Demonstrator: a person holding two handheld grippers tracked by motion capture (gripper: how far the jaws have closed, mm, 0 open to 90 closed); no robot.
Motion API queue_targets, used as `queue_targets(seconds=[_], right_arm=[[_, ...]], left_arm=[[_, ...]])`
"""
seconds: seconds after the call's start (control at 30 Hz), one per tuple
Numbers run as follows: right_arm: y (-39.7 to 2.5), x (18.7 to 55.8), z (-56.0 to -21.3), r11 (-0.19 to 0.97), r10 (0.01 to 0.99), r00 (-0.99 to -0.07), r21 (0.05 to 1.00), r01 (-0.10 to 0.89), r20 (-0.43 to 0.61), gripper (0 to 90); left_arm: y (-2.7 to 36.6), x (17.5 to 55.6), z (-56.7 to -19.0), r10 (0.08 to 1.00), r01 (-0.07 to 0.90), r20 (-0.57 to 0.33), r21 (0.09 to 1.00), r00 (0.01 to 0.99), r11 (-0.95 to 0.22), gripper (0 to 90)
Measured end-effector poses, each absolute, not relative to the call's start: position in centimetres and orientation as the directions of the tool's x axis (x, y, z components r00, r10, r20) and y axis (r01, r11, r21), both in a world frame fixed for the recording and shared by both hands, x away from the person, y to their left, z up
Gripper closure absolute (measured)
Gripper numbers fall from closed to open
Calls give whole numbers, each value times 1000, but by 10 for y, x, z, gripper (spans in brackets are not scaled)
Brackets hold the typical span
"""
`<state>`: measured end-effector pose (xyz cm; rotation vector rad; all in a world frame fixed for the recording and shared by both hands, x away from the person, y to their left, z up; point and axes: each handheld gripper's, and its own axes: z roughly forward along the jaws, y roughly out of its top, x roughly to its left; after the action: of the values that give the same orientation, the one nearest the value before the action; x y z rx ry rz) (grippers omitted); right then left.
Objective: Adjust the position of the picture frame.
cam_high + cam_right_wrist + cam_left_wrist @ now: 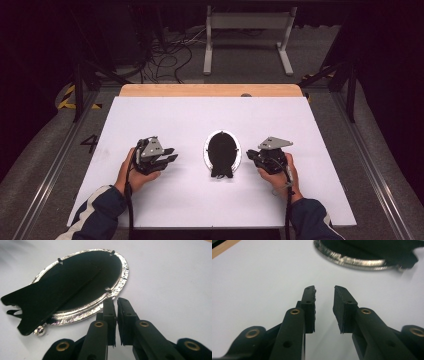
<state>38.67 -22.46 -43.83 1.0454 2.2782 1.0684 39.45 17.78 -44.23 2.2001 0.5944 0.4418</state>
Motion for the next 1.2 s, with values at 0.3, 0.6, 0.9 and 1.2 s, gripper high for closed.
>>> queue_targets(seconds=[0.3,0.6,0.9,1.2], right_arm=[[-227,376,-435,452,723,-690,775,442,-28,820],[-221,364,-435,486,682,-732,758,435,-17,814],[-216,356,-438,525,634,-774,737,426,-5,784],[-198,355,-442,601,564,-826,687,408,-3,783]], left_arm=[[199,368,-448,559,256,164,762,813,-595,561],[213,350,-451,586,269,155,775,796,-571,415],[217,328,-459,601,299,136,769,787,-565,332],[218,327,-463,606,313,138,754,784,-577,291]])
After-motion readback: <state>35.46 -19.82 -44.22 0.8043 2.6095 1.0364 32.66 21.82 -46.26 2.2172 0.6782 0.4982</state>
